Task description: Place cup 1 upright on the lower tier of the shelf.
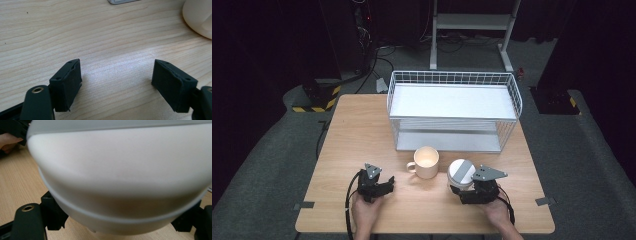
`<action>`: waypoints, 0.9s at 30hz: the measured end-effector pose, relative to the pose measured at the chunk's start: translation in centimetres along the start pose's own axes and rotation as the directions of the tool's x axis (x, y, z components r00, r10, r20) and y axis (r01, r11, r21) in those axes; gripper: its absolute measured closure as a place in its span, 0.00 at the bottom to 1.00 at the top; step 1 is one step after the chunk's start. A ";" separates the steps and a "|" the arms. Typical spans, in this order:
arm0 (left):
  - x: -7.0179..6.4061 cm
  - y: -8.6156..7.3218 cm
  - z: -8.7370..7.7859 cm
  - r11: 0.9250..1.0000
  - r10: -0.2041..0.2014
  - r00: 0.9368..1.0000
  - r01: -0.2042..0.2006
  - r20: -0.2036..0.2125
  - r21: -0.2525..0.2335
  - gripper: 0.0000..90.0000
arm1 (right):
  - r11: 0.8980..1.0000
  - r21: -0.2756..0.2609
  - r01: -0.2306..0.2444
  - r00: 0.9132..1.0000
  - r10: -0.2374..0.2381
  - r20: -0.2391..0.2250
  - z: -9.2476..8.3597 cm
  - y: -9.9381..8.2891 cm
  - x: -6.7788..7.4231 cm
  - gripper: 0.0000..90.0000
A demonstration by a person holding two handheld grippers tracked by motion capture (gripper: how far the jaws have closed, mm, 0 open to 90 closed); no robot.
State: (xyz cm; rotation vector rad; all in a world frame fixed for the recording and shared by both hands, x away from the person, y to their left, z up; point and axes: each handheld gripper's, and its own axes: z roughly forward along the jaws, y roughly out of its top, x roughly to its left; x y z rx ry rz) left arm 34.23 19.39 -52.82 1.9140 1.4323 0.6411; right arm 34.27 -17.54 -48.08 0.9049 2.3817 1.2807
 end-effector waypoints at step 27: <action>0.0 0.0 0.0 1.000 0.000 1.000 0.000 0.000 0.001 0.26 | 0.999 -0.003 -0.054 0.997 0.054 0.052 0.6 1.6 -3.2 0.21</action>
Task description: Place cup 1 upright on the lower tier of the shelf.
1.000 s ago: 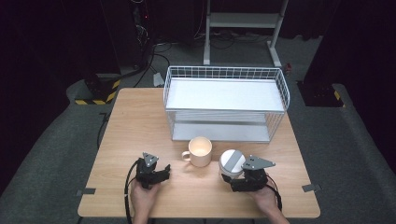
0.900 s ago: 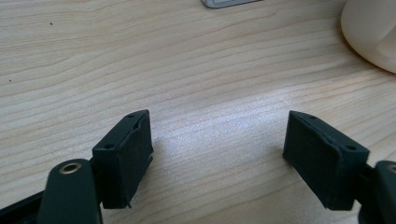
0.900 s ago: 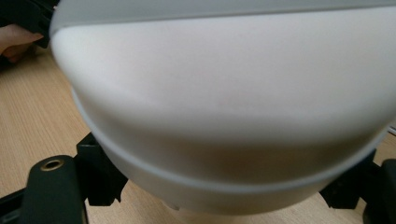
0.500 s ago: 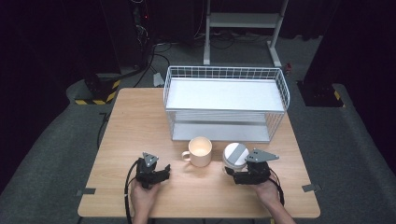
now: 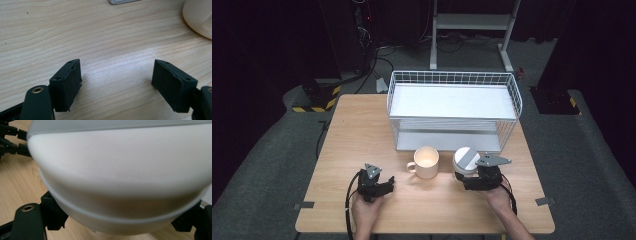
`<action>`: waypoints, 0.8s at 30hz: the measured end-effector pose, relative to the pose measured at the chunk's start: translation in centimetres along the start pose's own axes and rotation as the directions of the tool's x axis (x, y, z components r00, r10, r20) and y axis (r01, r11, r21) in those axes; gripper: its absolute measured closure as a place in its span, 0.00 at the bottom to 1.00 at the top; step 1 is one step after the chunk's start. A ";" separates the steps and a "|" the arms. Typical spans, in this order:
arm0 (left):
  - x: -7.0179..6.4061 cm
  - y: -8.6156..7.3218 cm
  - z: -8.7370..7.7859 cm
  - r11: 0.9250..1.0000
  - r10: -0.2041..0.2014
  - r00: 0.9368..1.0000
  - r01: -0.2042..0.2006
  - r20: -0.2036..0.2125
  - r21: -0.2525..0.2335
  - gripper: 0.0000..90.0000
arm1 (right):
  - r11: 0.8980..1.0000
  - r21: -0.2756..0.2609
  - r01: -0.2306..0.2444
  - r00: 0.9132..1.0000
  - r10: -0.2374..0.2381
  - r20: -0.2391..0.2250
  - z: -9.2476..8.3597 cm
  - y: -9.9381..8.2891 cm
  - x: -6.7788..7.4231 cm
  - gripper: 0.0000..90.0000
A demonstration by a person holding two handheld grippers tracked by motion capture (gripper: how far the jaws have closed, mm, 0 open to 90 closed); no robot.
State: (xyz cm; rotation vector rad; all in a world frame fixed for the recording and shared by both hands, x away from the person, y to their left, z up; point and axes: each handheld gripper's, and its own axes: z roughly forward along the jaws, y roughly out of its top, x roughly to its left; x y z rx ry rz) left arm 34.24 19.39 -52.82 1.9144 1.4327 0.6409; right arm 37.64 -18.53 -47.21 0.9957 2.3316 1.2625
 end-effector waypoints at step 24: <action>0.0 0.0 -0.1 1.000 0.011 1.000 -0.011 0.006 0.005 0.25 | 0.998 0.014 -0.067 0.993 0.065 0.099 1.4 1.7 -2.8 0.21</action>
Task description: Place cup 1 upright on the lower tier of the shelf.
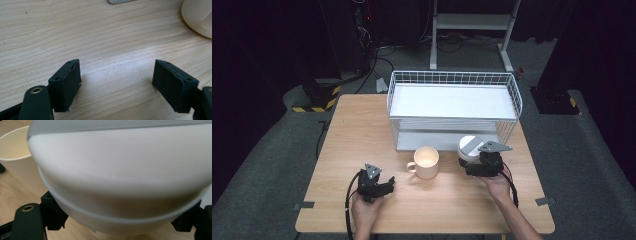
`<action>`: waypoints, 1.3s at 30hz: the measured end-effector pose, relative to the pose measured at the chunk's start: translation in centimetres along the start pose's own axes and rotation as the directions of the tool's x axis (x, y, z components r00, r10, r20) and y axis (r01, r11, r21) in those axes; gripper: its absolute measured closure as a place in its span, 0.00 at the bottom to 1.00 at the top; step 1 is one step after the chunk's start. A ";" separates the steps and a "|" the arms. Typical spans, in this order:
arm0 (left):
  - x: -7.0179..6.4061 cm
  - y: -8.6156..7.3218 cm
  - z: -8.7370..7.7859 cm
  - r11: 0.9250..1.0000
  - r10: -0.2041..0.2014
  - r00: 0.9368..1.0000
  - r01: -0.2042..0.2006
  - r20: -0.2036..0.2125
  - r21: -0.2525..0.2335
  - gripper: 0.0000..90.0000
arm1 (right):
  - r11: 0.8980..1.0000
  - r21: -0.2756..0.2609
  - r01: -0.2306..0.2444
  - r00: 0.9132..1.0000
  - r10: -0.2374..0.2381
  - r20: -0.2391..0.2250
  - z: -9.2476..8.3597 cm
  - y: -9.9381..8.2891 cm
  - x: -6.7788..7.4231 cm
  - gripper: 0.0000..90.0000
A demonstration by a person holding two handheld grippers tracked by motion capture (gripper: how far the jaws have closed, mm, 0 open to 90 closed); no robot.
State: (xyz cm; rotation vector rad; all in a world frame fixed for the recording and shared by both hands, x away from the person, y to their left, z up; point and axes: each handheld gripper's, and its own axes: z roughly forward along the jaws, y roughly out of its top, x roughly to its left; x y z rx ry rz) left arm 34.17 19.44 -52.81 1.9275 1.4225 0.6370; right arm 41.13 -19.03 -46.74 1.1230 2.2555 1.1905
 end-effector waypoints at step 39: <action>0.0 0.0 0.0 1.000 0.004 1.000 -0.004 0.001 0.003 0.25 | 1.000 0.016 -0.020 0.994 0.019 0.107 3.5 2.3 -2.8 0.21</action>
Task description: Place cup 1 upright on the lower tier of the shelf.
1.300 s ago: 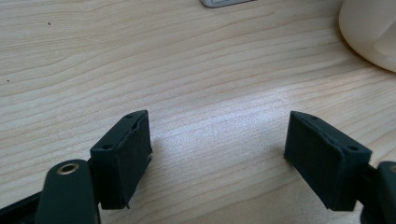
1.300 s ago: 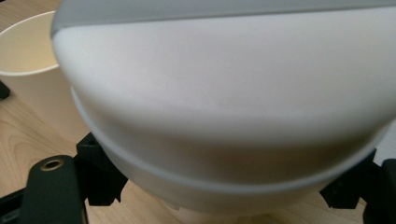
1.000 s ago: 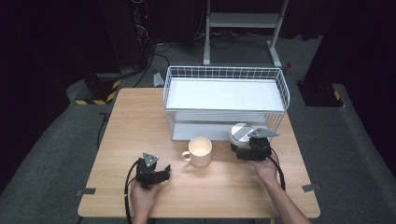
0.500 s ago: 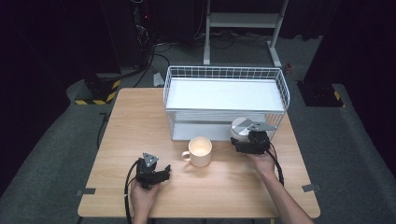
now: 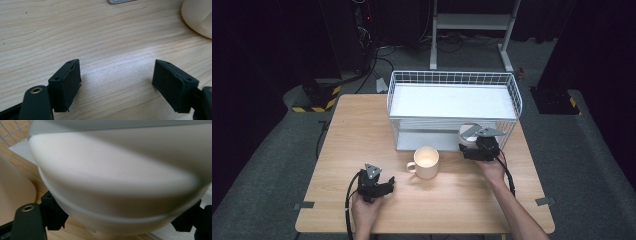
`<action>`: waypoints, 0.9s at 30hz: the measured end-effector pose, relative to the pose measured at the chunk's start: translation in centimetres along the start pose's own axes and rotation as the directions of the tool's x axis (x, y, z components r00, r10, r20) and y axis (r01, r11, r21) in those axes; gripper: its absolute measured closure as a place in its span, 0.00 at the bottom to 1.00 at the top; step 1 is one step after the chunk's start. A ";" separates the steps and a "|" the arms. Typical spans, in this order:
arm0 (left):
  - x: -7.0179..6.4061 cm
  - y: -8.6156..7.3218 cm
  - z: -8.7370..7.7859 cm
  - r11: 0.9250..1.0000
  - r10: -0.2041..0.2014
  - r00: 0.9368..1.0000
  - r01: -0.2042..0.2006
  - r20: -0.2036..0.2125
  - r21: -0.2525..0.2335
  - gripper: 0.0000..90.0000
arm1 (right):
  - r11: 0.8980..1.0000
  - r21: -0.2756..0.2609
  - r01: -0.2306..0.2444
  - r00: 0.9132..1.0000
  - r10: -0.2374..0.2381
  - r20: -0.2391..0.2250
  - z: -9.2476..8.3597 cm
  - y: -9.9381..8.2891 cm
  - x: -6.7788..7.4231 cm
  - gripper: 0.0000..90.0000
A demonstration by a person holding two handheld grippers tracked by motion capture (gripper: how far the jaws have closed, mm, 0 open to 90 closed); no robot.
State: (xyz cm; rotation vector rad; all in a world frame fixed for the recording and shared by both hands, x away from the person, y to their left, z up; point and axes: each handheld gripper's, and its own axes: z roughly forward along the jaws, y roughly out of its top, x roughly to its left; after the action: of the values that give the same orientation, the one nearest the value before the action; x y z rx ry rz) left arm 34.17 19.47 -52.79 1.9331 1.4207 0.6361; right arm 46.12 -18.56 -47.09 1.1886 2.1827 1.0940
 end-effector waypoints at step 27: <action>0.0 0.0 0.0 1.000 0.000 1.000 0.000 0.001 0.000 0.25 | 0.999 -0.026 -0.018 0.999 0.019 0.031 1.8 0.1 -1.1 0.21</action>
State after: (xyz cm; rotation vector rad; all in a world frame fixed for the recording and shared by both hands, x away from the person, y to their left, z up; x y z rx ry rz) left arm 34.17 19.48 -52.79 1.9330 1.4206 0.6352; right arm 47.95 -18.68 -48.08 1.2085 2.1318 1.1008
